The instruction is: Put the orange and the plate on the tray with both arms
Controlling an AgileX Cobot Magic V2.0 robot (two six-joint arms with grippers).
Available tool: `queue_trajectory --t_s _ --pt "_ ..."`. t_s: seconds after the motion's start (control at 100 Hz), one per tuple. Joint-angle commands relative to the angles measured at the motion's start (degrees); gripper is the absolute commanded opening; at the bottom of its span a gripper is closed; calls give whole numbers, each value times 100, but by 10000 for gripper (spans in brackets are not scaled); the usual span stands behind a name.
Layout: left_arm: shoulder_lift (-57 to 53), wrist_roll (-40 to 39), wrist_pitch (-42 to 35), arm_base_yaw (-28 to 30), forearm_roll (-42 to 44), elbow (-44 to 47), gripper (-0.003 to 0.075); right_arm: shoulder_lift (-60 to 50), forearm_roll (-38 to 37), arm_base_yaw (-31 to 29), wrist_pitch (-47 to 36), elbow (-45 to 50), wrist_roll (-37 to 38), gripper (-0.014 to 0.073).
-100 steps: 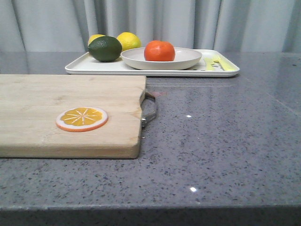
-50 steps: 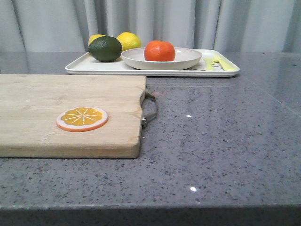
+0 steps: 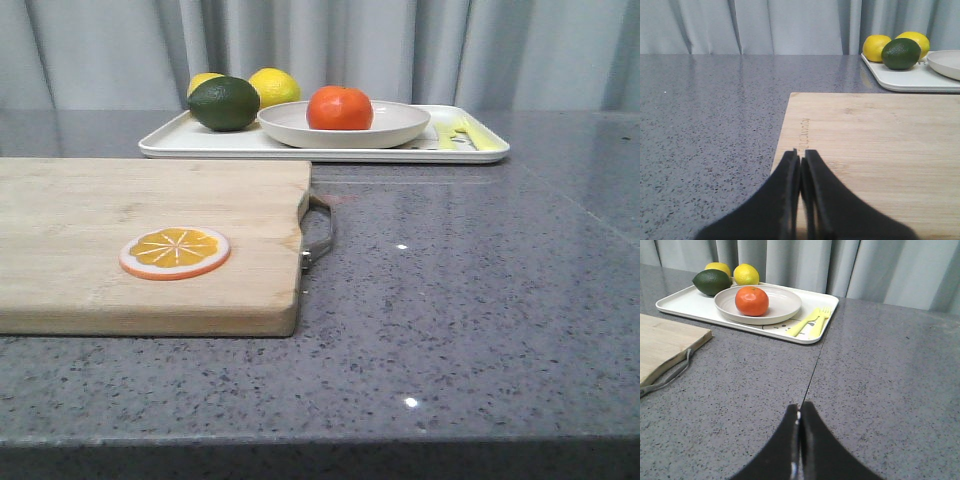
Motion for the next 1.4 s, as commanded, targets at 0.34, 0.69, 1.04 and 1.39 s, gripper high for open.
queue_trajectory --t_s 0.34,0.69,1.04,1.39 --pt "-193 -44 -449 14 -7 41 -20 66 -2358 -213 -3000 1124 1911 -67" --pt "-193 -44 -449 14 -7 41 -20 -556 -1994 -696 -3619 2273 2014 -67" --pt "-193 -44 -449 14 -7 41 -20 -573 -1908 -696 -3086 2282 2003 -67" --pt "-193 -44 -449 14 -7 41 -20 -573 -1907 -696 -3069 2282 2003 -67"
